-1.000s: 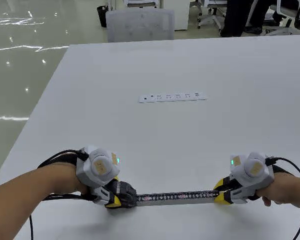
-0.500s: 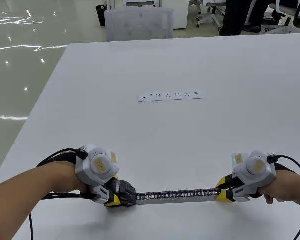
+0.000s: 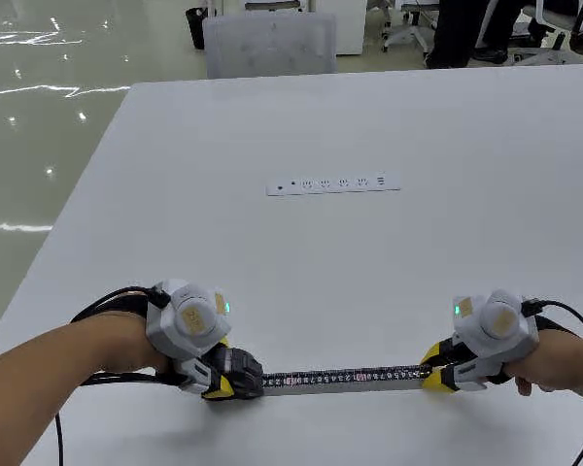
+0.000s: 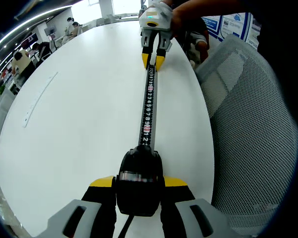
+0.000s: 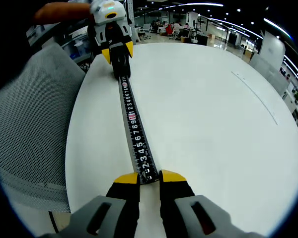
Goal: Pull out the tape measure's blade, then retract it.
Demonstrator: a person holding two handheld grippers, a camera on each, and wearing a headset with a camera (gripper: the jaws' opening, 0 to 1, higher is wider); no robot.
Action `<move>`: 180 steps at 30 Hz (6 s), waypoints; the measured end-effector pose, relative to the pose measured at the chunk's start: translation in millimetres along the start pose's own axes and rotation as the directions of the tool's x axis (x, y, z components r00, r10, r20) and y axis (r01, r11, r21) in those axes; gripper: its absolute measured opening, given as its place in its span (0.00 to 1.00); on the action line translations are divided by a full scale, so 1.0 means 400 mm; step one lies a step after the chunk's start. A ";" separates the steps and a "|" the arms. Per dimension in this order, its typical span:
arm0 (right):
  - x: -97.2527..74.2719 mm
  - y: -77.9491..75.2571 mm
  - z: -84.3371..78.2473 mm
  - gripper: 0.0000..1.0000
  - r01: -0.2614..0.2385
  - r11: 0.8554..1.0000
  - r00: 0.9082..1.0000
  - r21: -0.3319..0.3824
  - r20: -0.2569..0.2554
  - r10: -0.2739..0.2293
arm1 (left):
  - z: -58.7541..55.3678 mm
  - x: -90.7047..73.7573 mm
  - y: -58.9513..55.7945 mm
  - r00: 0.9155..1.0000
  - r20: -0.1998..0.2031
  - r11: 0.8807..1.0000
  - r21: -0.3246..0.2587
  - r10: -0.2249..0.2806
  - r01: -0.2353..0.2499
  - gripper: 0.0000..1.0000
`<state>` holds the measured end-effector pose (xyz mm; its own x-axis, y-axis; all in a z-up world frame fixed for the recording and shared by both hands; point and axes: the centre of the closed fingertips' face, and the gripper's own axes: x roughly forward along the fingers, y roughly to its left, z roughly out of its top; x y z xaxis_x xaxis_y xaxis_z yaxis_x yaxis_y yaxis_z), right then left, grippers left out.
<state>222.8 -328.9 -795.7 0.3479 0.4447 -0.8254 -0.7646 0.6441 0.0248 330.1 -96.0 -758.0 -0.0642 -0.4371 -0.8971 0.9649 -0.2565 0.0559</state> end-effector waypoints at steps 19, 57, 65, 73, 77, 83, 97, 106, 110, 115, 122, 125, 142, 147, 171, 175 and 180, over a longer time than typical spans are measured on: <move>0.003 0.005 0.001 0.14 -0.016 1.000 0.999 -0.015 -0.047 0.015 | 0.005 0.006 0.004 1.000 0.016 1.000 0.002 0.011 -0.011 0.31; -0.039 0.009 0.010 0.27 0.158 0.971 0.982 0.177 0.073 -0.174 | -0.094 -0.074 0.057 0.929 0.197 0.813 -0.562 0.313 -0.154 0.61; -0.099 0.022 -0.027 0.35 0.236 0.933 0.951 0.270 0.134 -0.280 | -0.136 -0.119 0.036 0.883 0.247 0.723 -0.677 0.400 -0.139 0.81; -0.177 0.040 -0.070 0.61 0.306 0.876 0.910 0.373 0.154 -0.384 | -0.156 -0.165 -0.004 0.837 0.274 0.682 -0.715 0.474 -0.152 1.00; -0.201 0.059 -0.099 0.81 0.342 0.854 0.893 0.392 0.148 -0.425 | -0.163 -0.186 -0.029 0.825 0.270 0.678 -0.714 0.497 -0.175 1.00; -0.243 0.105 -0.128 0.87 0.381 0.842 0.868 0.383 0.164 -0.468 | -0.192 -0.206 -0.045 0.806 0.243 0.661 -0.716 0.539 -0.226 1.00; -0.265 0.122 -0.109 0.96 0.376 0.855 0.868 0.356 0.188 -0.460 | -0.169 -0.237 -0.060 0.780 0.311 0.692 -0.692 0.543 -0.206 1.00; -0.272 0.133 -0.106 0.98 0.369 0.853 0.858 0.369 0.217 -0.465 | -0.191 -0.248 -0.063 0.773 0.294 0.654 -0.730 0.562 -0.198 0.99; -0.272 0.132 -0.105 1.00 0.371 0.855 0.861 0.363 0.208 -0.463 | -0.194 -0.244 -0.063 0.776 0.288 0.656 -0.726 0.562 -0.206 1.00; -0.282 0.130 -0.111 1.00 0.371 0.846 0.859 0.383 0.204 -0.469 | -0.190 -0.247 -0.059 0.766 0.292 0.650 -0.731 0.573 -0.208 1.00; -0.282 0.140 -0.125 1.00 0.372 0.843 0.859 0.389 0.200 -0.471 | -0.183 -0.249 -0.068 0.760 0.301 0.665 -0.714 0.575 -0.221 1.00; -0.284 0.142 -0.125 1.00 0.371 0.843 0.859 0.390 0.202 -0.471 | -0.192 -0.246 -0.063 0.762 0.292 0.653 -0.726 0.578 -0.217 1.00; -0.286 0.147 -0.132 1.00 0.360 0.854 0.871 0.377 0.194 -0.452 | -0.194 -0.250 -0.056 0.748 0.265 0.621 -0.746 0.609 -0.242 1.00; -0.286 0.146 -0.126 1.00 0.365 0.848 0.865 0.385 0.197 -0.462 | -0.204 -0.241 -0.056 0.757 0.257 0.627 -0.738 0.601 -0.247 1.00; -0.293 0.125 -0.125 0.99 0.350 0.899 0.904 0.263 0.158 -0.398 | -0.155 -0.250 -0.002 0.778 0.094 0.493 -0.819 0.622 -0.295 1.00; -0.291 0.098 -0.107 0.98 0.329 0.921 0.919 0.207 0.154 -0.363 | -0.105 -0.236 0.012 0.764 0.103 0.487 -0.822 0.637 -0.295 1.00; -0.296 0.079 -0.068 0.97 0.307 0.938 0.934 0.159 0.141 -0.330 | -0.065 -0.208 0.015 0.754 0.081 0.468 -0.826 0.651 -0.315 1.00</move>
<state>142.9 -378.1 -712.6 0.6532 0.2905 -0.6993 -0.5240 0.8400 -0.1405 347.8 -38.7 -694.3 0.5595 -0.5666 -0.6049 0.6817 0.7297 -0.0530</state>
